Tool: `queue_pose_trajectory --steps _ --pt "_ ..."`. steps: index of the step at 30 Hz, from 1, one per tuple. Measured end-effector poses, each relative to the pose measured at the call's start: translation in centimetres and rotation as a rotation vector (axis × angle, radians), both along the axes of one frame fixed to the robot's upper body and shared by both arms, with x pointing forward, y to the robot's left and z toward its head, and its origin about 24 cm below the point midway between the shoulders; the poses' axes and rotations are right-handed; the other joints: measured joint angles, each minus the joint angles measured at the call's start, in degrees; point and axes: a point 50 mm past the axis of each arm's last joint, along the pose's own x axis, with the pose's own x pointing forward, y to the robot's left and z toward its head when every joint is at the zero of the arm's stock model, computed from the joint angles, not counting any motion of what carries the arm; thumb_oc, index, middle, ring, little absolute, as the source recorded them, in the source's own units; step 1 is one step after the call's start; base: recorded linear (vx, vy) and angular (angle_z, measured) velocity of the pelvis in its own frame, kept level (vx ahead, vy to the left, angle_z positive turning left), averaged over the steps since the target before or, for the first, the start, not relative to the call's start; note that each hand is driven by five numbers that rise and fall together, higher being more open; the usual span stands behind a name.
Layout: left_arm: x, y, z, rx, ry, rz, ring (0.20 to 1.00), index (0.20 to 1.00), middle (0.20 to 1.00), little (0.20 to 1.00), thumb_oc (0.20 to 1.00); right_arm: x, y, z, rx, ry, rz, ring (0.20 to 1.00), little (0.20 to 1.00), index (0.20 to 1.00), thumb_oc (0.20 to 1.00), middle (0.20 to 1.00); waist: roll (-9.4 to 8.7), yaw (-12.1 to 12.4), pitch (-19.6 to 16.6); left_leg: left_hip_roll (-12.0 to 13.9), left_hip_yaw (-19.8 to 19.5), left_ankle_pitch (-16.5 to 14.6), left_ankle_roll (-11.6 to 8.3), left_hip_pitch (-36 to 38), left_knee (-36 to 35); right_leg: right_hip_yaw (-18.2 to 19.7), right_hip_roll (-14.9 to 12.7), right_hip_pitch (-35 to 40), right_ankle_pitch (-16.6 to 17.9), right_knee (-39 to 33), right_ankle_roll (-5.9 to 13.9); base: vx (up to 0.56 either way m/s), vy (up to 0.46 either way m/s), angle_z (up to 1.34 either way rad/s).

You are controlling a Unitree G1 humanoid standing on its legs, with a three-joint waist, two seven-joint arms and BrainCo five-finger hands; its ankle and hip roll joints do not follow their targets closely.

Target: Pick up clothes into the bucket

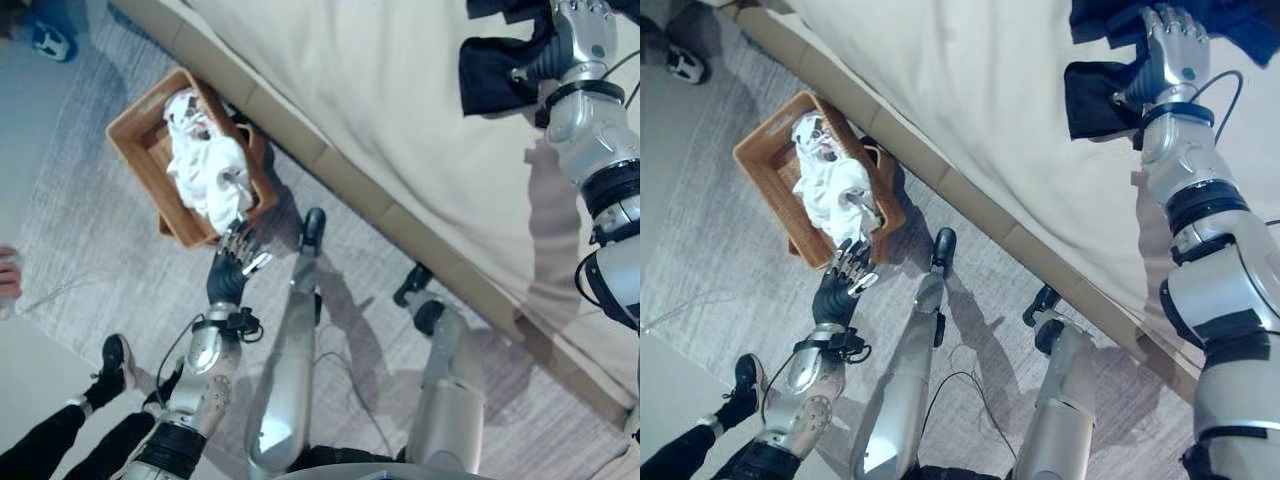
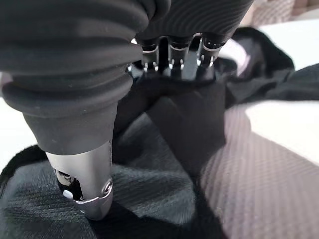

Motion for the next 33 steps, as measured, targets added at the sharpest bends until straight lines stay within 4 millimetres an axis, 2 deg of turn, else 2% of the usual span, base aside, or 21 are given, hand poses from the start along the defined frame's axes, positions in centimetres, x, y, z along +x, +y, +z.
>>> queue_pose_trajectory --steps 5,21,24,27,29,31,33 --pt "0.0 0.0 0.0 0.000 0.000 0.005 1.000 1.000 1.000 1.000 1.000 0.0 -1.1 -0.6 0.042 0.050 -0.042 0.200 0.200 0.200 0.200 0.200 0.03 0.08 -0.02 -0.18 -0.70 0.41 -0.55 -1.10 0.42 -0.76 -0.09 -0.25 0.01 -0.08 -0.01 0.01 0.013 0.05" --pt "0.4 0.0 0.4 -0.002 -0.008 0.010 1.000 1.000 1.000 1.000 1.000 0.1 -1.1 -0.5 0.127 0.057 -0.027 0.200 0.200 0.200 0.200 0.200 0.09 0.10 -0.06 -0.44 -0.73 0.50 -0.46 -0.67 0.53 -0.86 -0.49 0.18 0.03 -0.06 -0.03 0.00 0.004 0.00" --pt "0.5 -0.1 0.5 -0.008 -0.013 0.014 1.000 1.000 1.000 1.000 1.000 0.2 -0.4 -0.9 0.207 0.036 0.030 0.200 0.200 0.200 0.200 0.200 0.05 -0.66 -0.08 -0.36 -0.44 0.49 -0.46 1.20 0.50 -0.84 -0.41 2.15 0.06 -0.57 -0.05 -0.05 0.030 -0.01" --pt "0.9 -0.4 0.8 -0.016 -0.019 0.016 1.000 1.000 1.000 1.000 1.000 -0.3 2.8 -0.7 0.303 -0.073 0.253 0.200 0.200 0.200 0.200 0.200 -0.05 -1.71 -0.16 0.12 -0.16 0.15 -0.42 2.33 0.54 -0.93 0.27 3.58 0.50 -1.72 -0.49 -0.03 0.017 -0.07" --pt "1.2 -0.6 1.0 -0.027 -0.026 0.018 1.000 1.000 1.000 1.000 1.000 -0.6 4.3 -2.0 0.346 -0.089 0.347 0.200 0.200 0.200 0.200 0.200 -0.08 -1.85 -0.18 0.18 0.21 0.31 -0.61 4.12 0.48 -0.88 0.35 5.53 0.66 -2.11 -0.33 0.00 0.006 -0.07" --pt "1.3 -0.8 1.0 -0.031 -0.024 0.019 1.000 1.000 1.000 1.000 1.000 -1.7 5.4 -4.0 0.444 -0.121 0.455 0.200 0.200 0.200 0.200 0.200 -0.45 -3.31 -0.24 0.32 0.49 -0.17 -0.55 7.08 -0.27 -0.84 0.53 8.39 0.63 -3.06 -0.30 0.02 0.015 -0.02" --pt "1.3 -0.7 0.7 -0.028 -0.008 0.027 1.000 1.000 1.000 1.000 1.000 -2.7 5.8 -7.1 0.545 -0.117 0.511 0.200 0.200 0.200 0.200 0.200 -0.60 -4.19 -0.31 0.54 0.70 -0.88 -0.23 10.43 -0.32 -0.87 1.10 12.29 0.78 -4.54 -0.06 0.03 0.023 -0.07"
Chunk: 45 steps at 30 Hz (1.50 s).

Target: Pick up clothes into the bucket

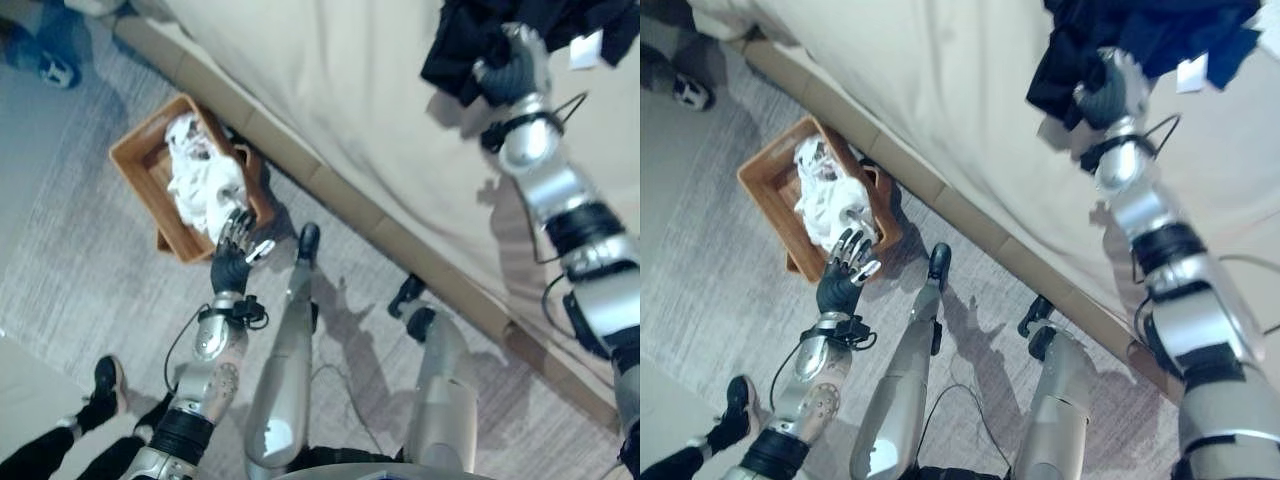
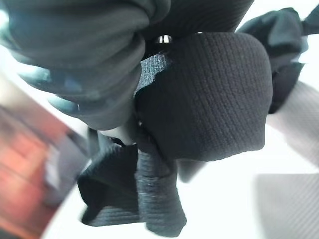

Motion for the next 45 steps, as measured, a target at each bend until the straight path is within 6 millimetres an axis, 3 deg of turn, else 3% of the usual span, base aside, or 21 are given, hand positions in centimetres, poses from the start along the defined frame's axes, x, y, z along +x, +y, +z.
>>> queue_pose_trajectory --steps 3,5,10,14,16,19,23,26,28,29,30,31,32,34,35,36,39,45 --pt "0.1 0.6 -1.5 0.032 0.066 0.026 1.000 1.000 1.000 1.000 1.000 -1.1 -1.3 -5.6 0.161 0.123 -0.014 0.200 0.200 0.200 0.200 0.200 -0.94 -0.47 -0.66 0.57 1.18 -1.22 0.29 5.06 -0.27 0.28 0.87 5.51 0.39 -2.53 0.68 0.05 0.038 -0.16" --pt "0.0 1.2 -2.6 0.072 0.110 0.049 1.000 1.000 1.000 1.000 1.000 -2.0 -1.8 -8.1 0.244 0.174 -0.010 0.200 0.200 0.200 0.200 0.200 -1.68 -1.09 -0.94 0.95 2.29 -1.96 0.47 8.73 -0.76 0.82 1.45 9.12 0.85 -4.47 1.42 0.06 0.058 -0.24" --pt "-0.2 2.2 -3.6 0.135 0.152 0.082 1.000 1.000 1.000 1.000 1.000 -3.7 -1.6 -9.4 0.339 0.187 0.077 0.200 0.200 0.200 0.200 0.200 -2.39 -2.15 -1.16 1.48 4.26 -2.38 0.64 17.50 -2.20 1.53 2.80 18.41 2.70 -9.64 3.12 0.08 0.062 -0.19" --pt "-0.3 2.6 -3.6 0.166 0.161 0.079 1.000 1.000 1.000 1.000 1.000 -4.7 -0.7 -7.0 0.362 0.104 0.212 0.200 0.200 0.200 0.200 0.200 -3.93 -2.49 -2.83 1.62 6.03 -4.31 0.91 23.76 -3.12 2.44 3.35 25.39 3.92 -14.53 4.04 0.12 0.105 -0.17" --pt "-0.9 3.1 -4.1 0.208 0.178 0.077 1.000 1.000 1.000 1.000 1.000 -4.9 -0.3 -6.3 0.368 0.076 0.261 0.200 0.200 0.200 0.200 0.200 -5.60 -3.27 -6.52 1.15 7.22 -4.91 1.22 24.37 -3.31 3.35 3.09 25.61 4.39 -15.98 4.67 0.09 0.135 -0.26" --pt "-1.8 3.5 -5.0 0.253 0.221 0.070 1.000 1.000 1.000 1.000 1.000 -5.1 0.2 -5.3 0.367 0.060 0.328 0.200 0.200 0.200 0.200 0.200 -7.13 -3.90 -9.02 0.16 9.81 -5.50 1.45 28.22 -3.88 4.97 3.07 29.13 7.50 -20.29 5.87 0.02 0.100 -0.31" --pt "-1.9 4.0 -5.5 0.329 0.260 0.051 1.000 1.000 1.000 1.000 1.000 -5.3 1.5 -3.2 0.381 0.019 0.448 0.200 0.200 0.200 0.200 0.200 -7.48 -3.82 -10.35 -0.17 14.84 -7.18 2.60 33.63 -4.12 7.15 2.82 33.87 11.83 -24.85 6.72 -0.05 0.166 -0.64" --pt "-1.1 4.7 -4.4 0.436 0.227 0.036 1.000 1.000 1.000 1.000 1.000 -5.3 1.4 -2.4 0.365 0.032 0.495 0.200 0.200 0.200 0.200 0.200 -7.98 -3.97 -11.31 -0.22 17.25 -9.51 4.20 35.04 -2.60 4.08 3.03 35.48 16.69 -27.37 6.28 -0.10 0.123 -0.36" --pt "-0.5 4.6 -3.9 0.461 0.211 0.030 1.000 1.000 1.000 1.000 1.000 -5.2 1.4 -1.5 0.347 0.028 0.520 0.200 0.200 0.200 0.200 0.200 -7.60 -4.40 -11.71 0.68 17.69 -9.82 5.60 35.14 -2.46 4.57 3.77 36.28 19.51 -29.21 7.53 -0.07 0.039 -0.19" --pt "-0.1 4.5 -3.5 0.516 0.195 0.021 1.000 1.000 1.000 1.000 1.000 -4.9 2.0 -0.2 0.286 0.035 0.558 0.200 0.200 0.200 0.200 0.200 -6.79 -4.10 -12.56 1.99 18.40 -9.41 6.31 35.13 -3.57 5.68 4.69 35.60 21.47 -29.91 9.49 -0.03 -0.037 -0.20" --pt "0.1 4.4 -3.3 0.542 0.186 0.018 1.000 1.000 1.000 1.000 1.000 -4.9 2.1 0.5 0.258 0.031 0.572 0.200 0.200 0.200 0.200 0.200 -6.25 -3.95 -12.86 3.20 19.00 -8.52 7.27 35.16 -4.12 5.81 4.60 34.66 18.50 -25.86 9.36 -0.05 -0.105 -0.21" --pt "0.3 4.2 -3.1 0.572 0.176 0.011 1.000 1.000 1.000 1.000 1.000 -4.9 2.0 1.3 0.223 0.031 0.583 0.200 0.200 0.200 0.200 0.200 -6.35 -3.93 -14.19 4.06 20.10 -7.70 7.75 35.21 -4.86 5.75 4.01 33.33 13.80 -17.19 8.69 -0.03 -0.093 -0.07" --pt "0.3 4.0 -3.2 0.580 0.175 0.006 1.000 1.000 1.000 1.000 1.000 -4.9 2.0 1.8 0.208 0.034 0.592 0.200 0.200 0.200 0.200 0.200 -7.10 -3.51 -15.60 4.00 20.45 -7.30 7.36 35.37 -5.53 5.73 3.41 33.12 11.27 -13.97 9.72 -0.05 -0.115 -0.13" --pt "0.3 4.0 -3.3 0.638 0.180 -0.014 1.000 1.000 1.000 1.000 1.000 -4.9 3.1 3.8 0.209 0.000 0.667 0.200 0.200 0.200 0.200 0.200 -9.65 -3.11 -19.10 3.02 20.62 -6.09 5.06 36.04 -7.77 5.83 2.72 37.55 7.87 -20.89 9.80 -0.05 -0.083 -0.22" --pt "0.3 3.9 -3.3 0.649 0.181 -0.027 1.000 1.000 1.000 1.000 1.000 -4.8 3.6 4.6 0.205 -0.009 0.695 0.200 0.200 0.200 0.200 0.200 -9.91 -3.13 -19.39 3.00 21.19 -5.69 4.42 36.68 -8.31 5.76 3.33 39.16 7.27 -23.92 8.86 -0.04 -0.053 -0.38" --pt "0.2 2.9 -3.9 0.665 0.194 -0.083 1.000 1.000 1.000 1.000 1.000 -4.8 4.4 5.4 0.207 -0.003 0.745 0.200 0.200 0.200 0.200 0.200 -8.60 -3.45 -20.81 3.89 21.72 -5.24 3.66 37.23 -9.17 6.17 5.28 40.98 8.82 -28.21 8.24 -0.05 -0.047 -0.38" --pt "0.8 0.3 -4.0 0.711 0.163 -0.198 1.000 1.000 1.000 1.000 1.000 -4.5 4.4 5.1 0.194 0.055 0.762 0.200 0.200 0.200 0.200 0.200 -7.94 -5.00 -23.02 5.01 21.85 -4.76 2.65 37.98 -9.15 6.76 7.10 42.43 9.59 -31.11 7.83 -0.03 -0.041 -0.17" --pt "3.3 -3.6 -2.6 0.721 0.086 -0.319 1.000 1.000 1.000 1.000 1.000 -3.1 5.1 5.6 0.188 0.123 0.773 0.200 0.200 0.200 0.200 0.200 -7.71 -7.10 -25.47 5.53 22.49 -4.45 1.95 38.54 -10.00 7.13 7.51 43.27 11.18 -34.16 7.74 -0.03 -0.053 -0.11"
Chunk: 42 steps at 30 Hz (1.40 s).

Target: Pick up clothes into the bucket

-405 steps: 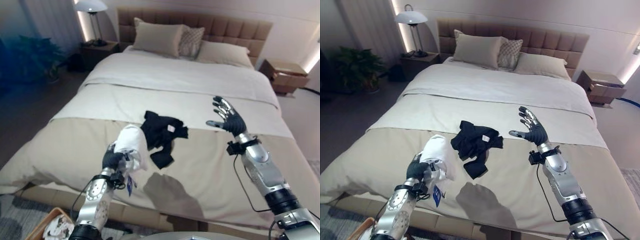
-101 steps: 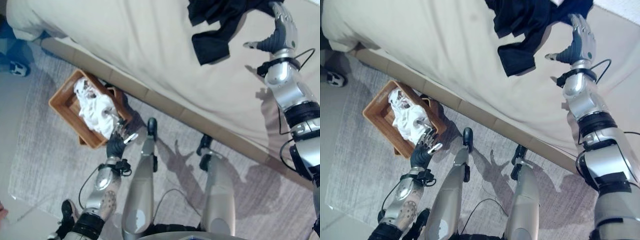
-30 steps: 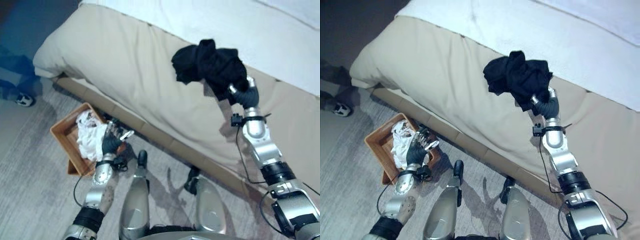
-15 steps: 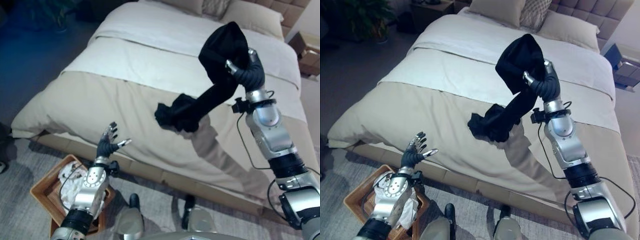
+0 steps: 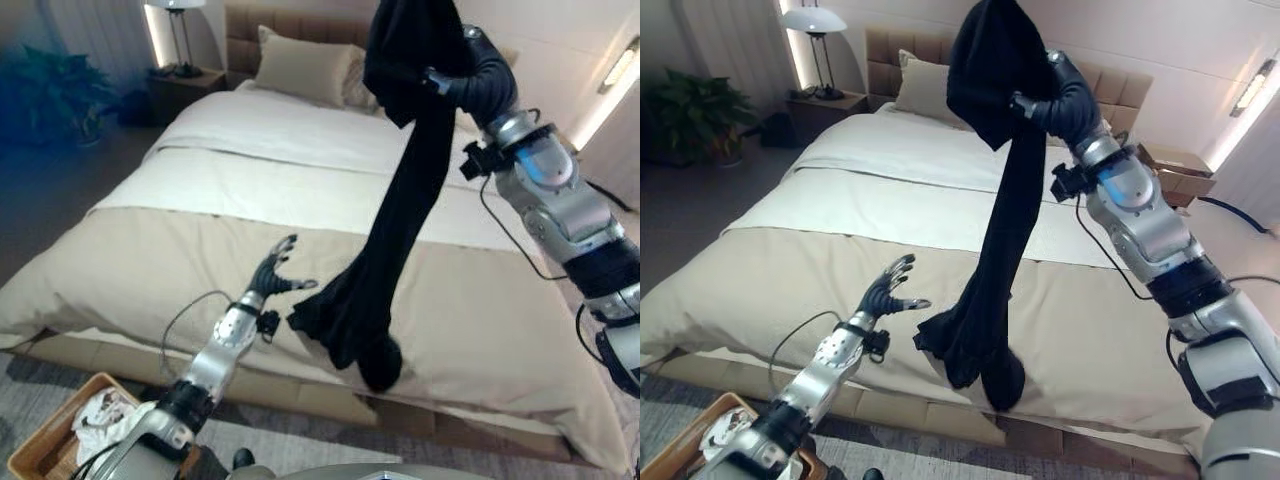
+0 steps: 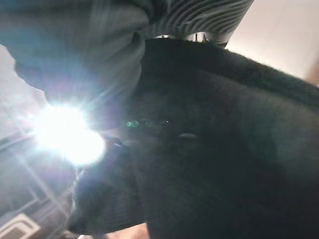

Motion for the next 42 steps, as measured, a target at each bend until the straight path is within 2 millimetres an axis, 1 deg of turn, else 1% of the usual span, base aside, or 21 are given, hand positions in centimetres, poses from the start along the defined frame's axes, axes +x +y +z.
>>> queue_pose_trajectory --steps 1,3,4,6,7,9,11,15,17,18,23,24,28,32,33,35,36,37,40,41,42 --pt "0.1 -0.5 -0.4 -0.019 0.030 -0.011 1.000 1.000 1.000 1.000 1.000 0.4 0.4 0.5 0.004 0.006 0.007 0.200 0.200 0.200 0.200 0.200 0.04 0.28 -0.56 -0.02 0.82 0.07 -0.06 0.48 -0.25 0.61 0.24 0.31 0.79 -1.31 0.06 -0.01 -0.040 -0.21" --pt "-0.1 -1.3 -1.6 -0.056 0.105 -0.026 1.000 1.000 1.000 1.000 1.000 0.9 1.3 1.0 0.027 0.012 0.028 0.200 0.200 0.200 0.200 0.200 -0.17 -1.00 -1.22 0.01 1.30 0.17 -0.27 1.18 -0.58 0.87 0.41 1.27 1.64 -3.01 0.01 0.01 -0.043 -0.17" --pt "-0.2 -1.4 -2.4 -0.059 0.152 -0.025 1.000 1.000 1.000 1.000 1.000 1.1 1.9 1.3 0.037 0.017 0.041 0.200 0.200 0.200 0.200 0.200 -0.27 -1.00 -1.38 -0.03 1.59 0.20 -0.25 1.84 -1.02 0.92 0.57 2.22 2.09 -3.90 0.07 0.02 -0.031 -0.12" --pt "-0.6 -1.9 -3.1 -0.102 0.207 -0.042 1.000 1.000 1.000 1.000 1.000 1.0 2.8 1.9 0.028 0.008 0.067 0.200 0.200 0.200 0.200 0.200 -0.34 -1.28 -1.47 0.05 2.25 0.27 -0.17 2.55 -1.28 1.42 0.78 2.81 2.66 -4.95 -0.21 0.02 -0.026 -0.14" --pt "-0.6 -2.1 -3.4 -0.168 0.251 -0.042 1.000 1.000 1.000 1.000 1.000 1.0 3.3 2.2 0.034 0.006 0.083 0.200 0.200 0.200 0.200 0.200 -0.34 -1.39 -1.53 0.06 2.45 0.26 -0.18 2.83 -1.28 1.55 0.86 3.21 3.01 -5.44 -0.28 0.02 -0.008 -0.10" --pt "-0.7 -2.8 -3.4 -0.225 0.279 -0.057 1.000 1.000 1.000 1.000 1.000 1.0 3.5 2.3 0.042 0.006 0.093 0.200 0.200 0.200 0.200 0.200 -0.35 -1.56 -1.75 -0.10 2.50 0.28 -0.18 2.92 -1.42 1.56 0.95 3.37 3.24 -5.79 -0.37 0.01 -0.008 -0.03" --pt "-0.7 -3.8 -3.4 -0.220 0.289 -0.089 1.000 1.000 1.000 1.000 1.000 1.1 3.6 2.2 0.055 0.020 0.098 0.200 0.200 0.200 0.200 0.200 -0.36 -1.65 -1.76 -0.15 2.48 0.28 -0.17 3.17 -1.42 1.56 1.12 3.82 3.30 -5.82 -0.41 0.02 -0.014 0.00" --pt "-0.8 -5.5 -4.1 -0.138 0.343 -0.194 1.000 1.000 1.000 1.000 1.000 1.5 5.0 2.1 0.023 0.043 0.131 0.200 0.200 0.200 0.200 0.200 -0.23 -3.02 -1.83 0.09 2.48 0.15 -0.33 3.53 -1.46 1.68 1.40 4.00 3.25 -5.93 -0.41 0.02 -0.001 -0.01" --pt "-0.9 -6.1 -4.3 -0.137 0.367 -0.230 1.000 1.000 1.000 1.000 1.000 1.7 5.2 2.2 0.011 0.046 0.123 0.200 0.200 0.200 0.200 0.200 -0.21 -3.30 -1.84 0.10 2.50 0.10 -0.38 3.56 -1.46 1.73 1.38 4.02 3.25 -5.97 -0.41 0.00 0.000 0.00" --pt "-1.0 -6.3 -4.4 -0.144 0.393 -0.257 1.000 1.000 1.000 1.000 1.000 1.7 5.5 2.6 -0.003 0.038 0.126 0.200 0.200 0.200 0.200 0.200 -0.18 -4.20 -1.81 0.10 2.60 0.06 -0.44 3.53 -1.47 1.94 1.38 3.98 3.25 -6.12 -0.41 0.00 0.000 0.00" --pt "-1.6 -7.0 -4.9 -0.237 0.485 -0.317 1.000 1.000 1.000 1.000 1.000 1.7 5.8 3.4 -0.006 0.020 0.129 0.200 0.200 0.200 0.200 0.200 0.05 -4.73 -1.88 0.23 2.83 -0.04 -0.58 3.56 -1.48 2.05 1.52 4.05 3.25 -6.58 -0.41 0.03 -0.010 -0.03" --pt "-1.7 -7.1 -5.1 -0.275 0.518 -0.322 0.200 0.200 0.200 0.200 0.200 1.8 5.6 3.4 -0.004 0.021 0.120 0.200 0.200 0.200 0.200 0.200 0.12 -4.70 -1.93 0.34 2.83 -0.06 -0.60 3.58 -1.48 2.05 1.55 4.07 3.26 -6.58 -0.41 0.00 0.000 0.00" --pt "-2.1 -7.0 -5.8 -0.341 0.574 -0.308 0.200 0.200 0.200 0.200 0.200 2.3 5.0 4.3 0.005 0.012 0.080 0.200 0.200 0.200 0.200 0.200 0.12 -4.59 -1.93 0.27 2.82 -0.06 -0.61 3.56 -1.48 2.03 1.60 4.07 3.26 -6.59 -0.42 0.00 0.000 0.00" --pt "-2.0 -6.3 -5.8 -0.405 0.585 -0.275 0.200 0.200 0.200 0.200 0.200 2.4 4.8 5.2 0.028 0.006 0.076 0.200 0.200 0.200 0.200 0.200 0.12 -4.47 -1.93 0.28 2.79 -0.06 -0.61 3.56 -1.47 1.98 1.63 4.12 3.26 -6.60 -0.42 0.00 0.000 0.00" --pt "-2.0 -6.2 -5.8 -0.456 0.583 -0.252 0.200 0.200 0.200 0.200 0.200 2.3 4.6 5.4 0.027 0.000 0.070 0.200 0.200 0.200 0.200 0.200 0.11 -4.53 -1.94 0.30 2.79 -0.06 -0.61 3.58 -1.47 1.98 1.66 4.13 3.26 -6.60 -0.42 0.00 0.000 0.00" --pt "-1.9 -5.4 -5.8 -0.486 0.580 -0.221 0.200 0.200 0.200 0.200 0.200 2.3 4.5 5.5 0.026 -0.002 0.065 0.200 0.200 0.200 0.200 0.200 0.11 -4.42 -1.93 0.31 2.74 -0.06 -0.60 3.58 -1.48 1.94 1.66 4.15 3.25 -6.61 -0.42 0.00 0.000 0.00" --pt "-2.0 -4.6 -5.9 -0.510 0.581 -0.192 0.200 0.200 0.200 0.200 0.200 2.4 4.3 5.5 0.025 -0.003 0.060 0.200 0.200 0.200 0.200 0.200 0.12 -4.32 -1.93 0.31 2.72 -0.06 -0.60 3.56 -1.48 1.93 1.67 4.16 3.25 -6.62 -0.41 0.00 0.000 0.00" --pt "-2.2 -4.6 -5.9 -0.537 0.578 -0.183 0.200 0.200 0.200 0.200 0.200 2.4 4.1 5.6 0.024 -0.004 0.055 0.200 0.200 0.200 0.200 0.200 0.12 -4.39 -1.93 0.33 2.74 -0.07 -0.61 3.56 -1.48 1.94 1.67 4.13 3.24 -6.62 -0.41 0.00 0.000 0.00" --pt "-2.8 -3.0 -5.9 -0.600 0.555 -0.137 0.200 0.200 0.200 0.200 0.200 2.4 3.0 5.8 0.017 -0.009 0.019 0.200 0.200 0.200 0.200 0.200 0.19 -4.09 -1.86 0.31 2.68 -0.08 -0.61 3.54 -1.49 1.88 1.66 4.16 3.24 -6.74 -0.40 0.00 0.000 0.00" --pt "-3.2 -2.1 -5.6 -0.612 0.533 -0.121 0.200 0.200 0.200 0.200 0.200 2.4 2.3 6.0 0.010 -0.014 0.001 0.200 0.200 0.200 0.200 0.200 0.36 -3.30 -1.72 0.29 2.56 -0.08 -0.61 3.56 -1.50 1.72 1.66 4.49 3.24 -6.77 -0.40 0.00 0.000 0.00" --pt "-3.4 -2.1 -5.5 -0.634 0.525 -0.120 0.200 0.200 0.200 0.200 0.200 2.4 2.0 6.1 0.008 -0.016 -0.007 0.200 0.200 0.200 0.200 0.200 0.34 -3.30 -1.69 0.30 2.54 -0.08 -0.61 3.57 -1.50 1.70 1.66 4.40 3.23 -6.79 -0.40 0.00 -0.002 0.06"
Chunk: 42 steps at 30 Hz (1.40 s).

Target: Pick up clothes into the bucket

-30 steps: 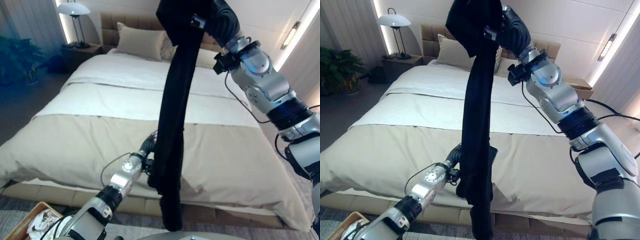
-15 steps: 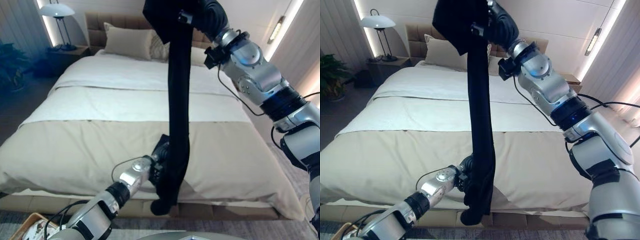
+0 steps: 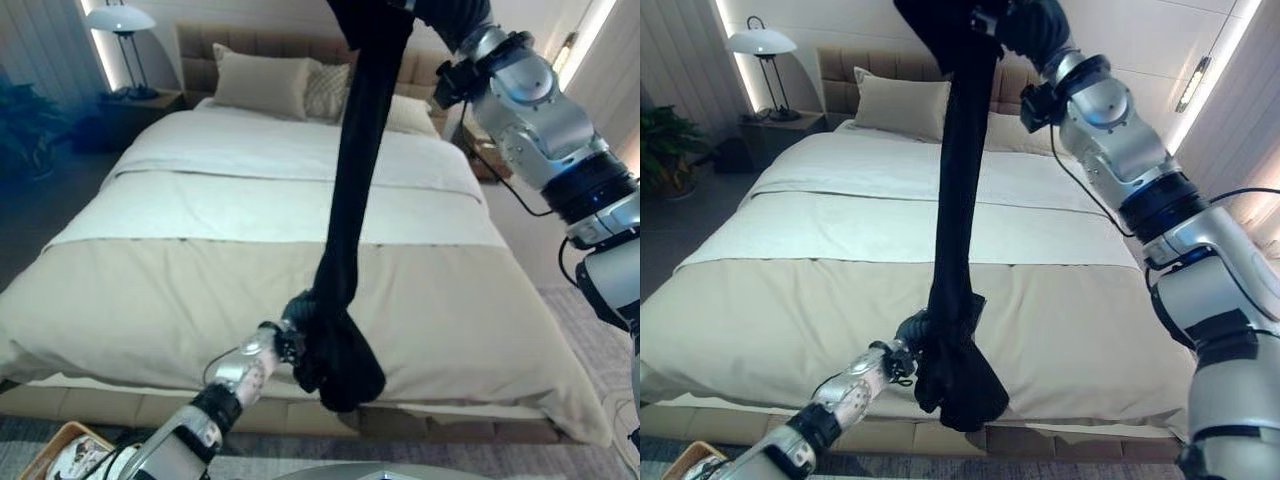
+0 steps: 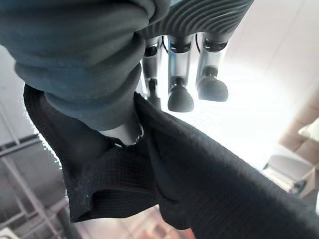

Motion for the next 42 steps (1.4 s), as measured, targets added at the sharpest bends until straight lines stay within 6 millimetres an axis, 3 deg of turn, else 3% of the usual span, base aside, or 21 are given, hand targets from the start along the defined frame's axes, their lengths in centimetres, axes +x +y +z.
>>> queue_pose_trajectory --steps 8,9,13,16,17,24,27,31,32,37,38,40,42 --pt "-1.8 5.6 2.6 -0.060 -0.110 0.170 0.200 0.200 0.200 0.200 0.200 -0.9 -4.1 1.3 -0.041 -0.039 -0.113 0.200 0.200 0.200 0.200 0.200 1.16 2.16 1.49 -0.11 -1.29 -0.01 0.00 0.03 -0.03 -1.15 -0.07 0.82 -0.55 -0.17 -0.02 0.01 0.008 0.08" --pt "-1.9 7.2 3.2 -0.036 -0.135 0.207 0.200 0.200 0.200 0.200 0.200 -1.0 -4.7 1.2 -0.051 -0.038 -0.120 0.200 0.200 0.200 0.200 0.200 1.41 2.35 1.75 -0.14 -1.49 -0.01 0.00 0.02 -0.03 -1.17 -0.06 0.93 -0.57 -0.18 -0.02 0.00 0.012 0.05" --pt "-2.0 9.8 5.2 0.032 -0.228 0.277 0.200 0.200 0.200 0.200 0.200 -1.8 -6.2 -0.4 0.003 -0.025 -0.103 0.200 0.200 0.200 0.200 0.200 1.58 2.64 2.25 -0.16 -1.76 -0.18 0.22 0.08 -0.03 -1.38 -0.18 1.42 -0.59 -0.18 -0.02 0.01 0.013 0.05" --pt "-2.0 11.1 6.6 0.081 -0.294 0.338 0.200 0.200 0.200 0.200 0.200 -2.5 -8.6 -3.7 0.053 0.037 -0.128 0.200 0.200 0.200 0.200 0.200 1.68 3.27 2.32 -0.33 -2.00 -0.17 0.18 0.13 -0.03 -1.70 -0.21 1.53 -0.61 -0.17 -0.08 0.00 0.011 0.04" --pt "-2.0 11.8 7.3 0.087 -0.320 0.384 0.200 0.200 0.200 0.200 0.200 -2.8 -9.4 -5.7 0.057 0.081 -0.145 0.200 0.200 0.200 0.200 0.200 1.77 3.54 2.40 -0.32 -2.04 -0.16 0.17 0.18 -0.03 -1.73 -0.15 1.60 -0.61 -0.17 -0.09 0.00 0.000 0.00" --pt "-1.4 13.2 10.4 0.120 -0.454 0.495 0.200 0.200 0.200 0.200 0.200 -3.9 -11.0 -12.1 -0.102 0.220 -0.240 0.200 0.200 0.200 0.200 0.200 3.34 3.32 3.46 -0.31 -2.06 -0.03 -0.01 0.19 -0.03 -1.72 -0.15 1.53 -0.60 -0.17 -0.11 0.00 0.003 0.00" --pt "-0.6 13.5 12.2 0.152 -0.529 0.523 0.200 0.200 0.200 0.200 0.200 -4.4 -10.3 -13.9 -0.159 0.235 -0.231 0.200 0.200 0.200 0.200 0.200 3.54 3.59 3.70 -0.35 -2.09 -0.07 -0.02 0.20 -0.03 -1.76 -0.18 1.59 -0.61 -0.16 -0.10 0.00 0.000 0.00" --pt "1.0 13.1 15.3 0.148 -0.643 0.541 0.200 0.200 0.200 0.200 0.200 -4.8 -8.8 -17.8 -0.133 0.327 -0.194 0.200 0.200 0.200 0.200 0.200 3.79 3.65 3.97 -0.35 -2.19 -0.03 -0.04 0.18 -0.02 -1.94 -0.15 1.75 -0.58 -0.14 -0.13 0.00 0.000 0.00" --pt "1.0 13.1 15.3 0.148 -0.643 0.541 0.200 0.200 0.200 0.200 0.200 -4.8 -8.8 -17.8 -0.133 0.327 -0.194 0.200 0.200 0.200 0.200 0.200 3.79 3.65 3.97 -0.35 -2.19 -0.03 -0.04 0.18 -0.02 -1.94 -0.15 1.75 -0.58 -0.14 -0.13 0.00 0.000 0.00" --pt "2.4 12.4 19.3 0.181 -0.805 0.529 0.200 0.200 0.200 0.200 0.200 -4.3 -7.7 -23.3 -0.170 0.491 -0.235 0.216 0.216 0.216 0.216 0.216 4.01 3.66 4.22 -0.54 -2.88 0.03 0.01 0.50 0.00 -2.81 -0.20 2.69 -0.59 -0.01 -0.13 -0.01 0.006 0.06" --pt "2.6 12.3 19.8 0.188 -0.825 0.526 0.200 0.200 0.200 0.200 0.200 -4.2 -7.5 -23.9 -0.185 0.508 -0.238 0.357 0.357 0.357 0.357 0.357 4.17 3.62 4.31 -0.58 -3.06 0.03 0.01 0.52 0.00 -2.86 -0.25 2.66 -0.65 -0.06 -0.14 0.00 0.001 0.09" --pt "3.2 11.2 21.4 0.198 -0.886 0.488 0.200 0.200 0.200 0.200 0.200 -4.2 -6.7 -26.5 -0.193 0.592 -0.250 1.000 1.000 1.000 1.000 1.000 4.43 3.79 4.46 -0.53 -3.17 0.04 0.00 0.51 0.00 -2.98 -0.19 2.86 -0.67 0.02 -0.19 0.00 -0.001 0.04" --pt "3.6 10.4 22.5 0.207 -0.923 0.461 0.200 0.200 0.200 0.200 0.200 -4.2 -6.0 -28.3 -0.208 0.649 -0.259 1.000 1.000 1.000 1.000 1.000 4.53 3.81 4.53 -0.59 -3.41 0.04 0.00 0.56 0.00 -3.23 -0.20 3.10 -0.67 0.06 -0.19 -0.02 -0.006 0.06"
